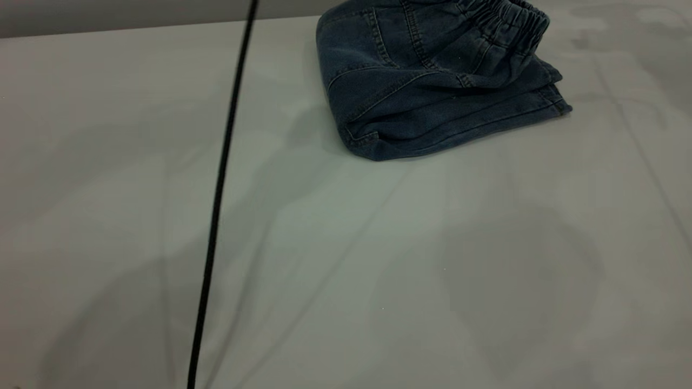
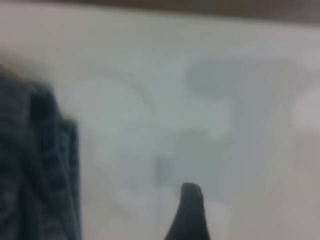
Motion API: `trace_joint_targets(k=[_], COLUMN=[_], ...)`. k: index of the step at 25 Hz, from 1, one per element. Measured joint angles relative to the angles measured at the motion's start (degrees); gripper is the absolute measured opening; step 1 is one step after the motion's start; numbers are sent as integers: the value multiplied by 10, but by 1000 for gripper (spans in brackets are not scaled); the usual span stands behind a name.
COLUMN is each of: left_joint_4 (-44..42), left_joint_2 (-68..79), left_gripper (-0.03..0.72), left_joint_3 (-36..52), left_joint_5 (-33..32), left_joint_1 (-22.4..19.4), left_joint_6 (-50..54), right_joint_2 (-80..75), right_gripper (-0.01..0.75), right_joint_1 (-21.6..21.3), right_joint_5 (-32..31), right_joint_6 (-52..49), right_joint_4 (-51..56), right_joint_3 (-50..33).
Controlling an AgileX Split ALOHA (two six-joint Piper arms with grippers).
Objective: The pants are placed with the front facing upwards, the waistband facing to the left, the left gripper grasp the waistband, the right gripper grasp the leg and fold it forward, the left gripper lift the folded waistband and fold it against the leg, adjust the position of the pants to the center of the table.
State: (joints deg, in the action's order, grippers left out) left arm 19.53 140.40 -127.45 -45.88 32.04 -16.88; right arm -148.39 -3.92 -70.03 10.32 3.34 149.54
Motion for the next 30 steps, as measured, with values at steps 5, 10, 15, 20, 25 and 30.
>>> trace_joint_targets(k=[5, 10, 15, 20, 25, 30], left_joint_4=[-100, -105, -105, -106, -106, -105], left_joint_2=[29, 70, 93, 115, 137, 156], left_gripper=[508, 508, 508, 508, 508, 508], left_joint_3=[-3, -8, -19, -19, -19, -19], left_joint_5=[0, 33, 54, 101, 129, 142], left_joint_1=[0, 1, 1, 1, 1, 1], left_joint_6=[59, 72, 72, 72, 71, 69], right_joint_2=[70, 143, 189, 208, 209, 210], right_gripper=[519, 519, 518, 518, 518, 518], right_joint_1=[0, 0, 0, 0, 0, 0], right_joint_5=[-1, 0, -1, -1, -1, 0], right_joint_6=[-3, -2, -2, -1, -1, -1], right_joint_4=[36, 78, 84, 103, 104, 106], right_joint_3=[0, 0, 0, 0, 0, 0])
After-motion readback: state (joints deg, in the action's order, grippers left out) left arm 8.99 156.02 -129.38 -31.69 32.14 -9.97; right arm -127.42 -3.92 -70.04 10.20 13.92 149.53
